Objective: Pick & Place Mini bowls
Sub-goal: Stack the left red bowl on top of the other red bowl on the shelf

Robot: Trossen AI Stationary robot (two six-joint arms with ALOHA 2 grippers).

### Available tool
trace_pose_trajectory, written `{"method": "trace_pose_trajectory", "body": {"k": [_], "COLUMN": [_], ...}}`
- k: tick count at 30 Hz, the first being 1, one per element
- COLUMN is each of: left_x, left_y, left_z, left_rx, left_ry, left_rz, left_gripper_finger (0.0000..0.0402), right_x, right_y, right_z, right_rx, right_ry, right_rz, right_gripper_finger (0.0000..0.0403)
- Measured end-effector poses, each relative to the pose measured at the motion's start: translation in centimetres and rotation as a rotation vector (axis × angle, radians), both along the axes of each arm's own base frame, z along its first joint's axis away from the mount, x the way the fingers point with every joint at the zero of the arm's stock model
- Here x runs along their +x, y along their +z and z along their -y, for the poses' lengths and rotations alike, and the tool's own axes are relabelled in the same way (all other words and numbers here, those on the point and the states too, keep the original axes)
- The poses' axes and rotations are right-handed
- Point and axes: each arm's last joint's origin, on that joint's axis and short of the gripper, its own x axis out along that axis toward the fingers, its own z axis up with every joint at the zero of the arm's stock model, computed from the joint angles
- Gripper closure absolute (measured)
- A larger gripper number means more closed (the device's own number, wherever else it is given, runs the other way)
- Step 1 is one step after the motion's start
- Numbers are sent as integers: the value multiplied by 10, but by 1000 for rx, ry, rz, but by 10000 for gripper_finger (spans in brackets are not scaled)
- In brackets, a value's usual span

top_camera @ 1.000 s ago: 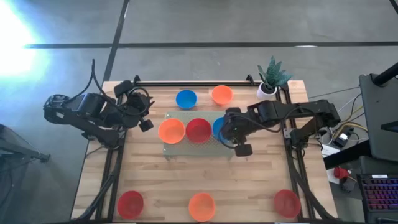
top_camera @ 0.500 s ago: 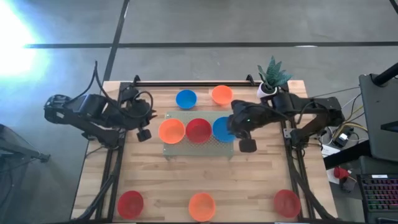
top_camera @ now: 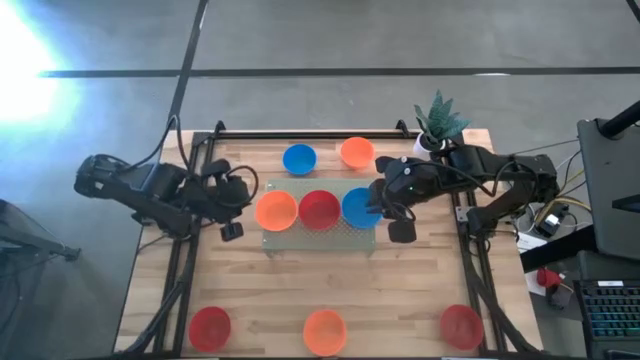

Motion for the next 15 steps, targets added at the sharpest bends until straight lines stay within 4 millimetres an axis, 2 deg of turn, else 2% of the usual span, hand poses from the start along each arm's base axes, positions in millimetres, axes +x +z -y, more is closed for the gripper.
{"method": "trace_pose_trajectory", "body": {"k": [15], "left_x": [-4], "left_y": [-5], "left_z": [19], "left_rx": [-194], "left_ry": [-109], "left_rz": [-49], "left_gripper_finger": [337], "right_x": [0], "right_y": [0], "right_z": [0], "right_rx": [1], "right_ry": [1], "right_rz": [0], "right_gripper_finger": [340]}}
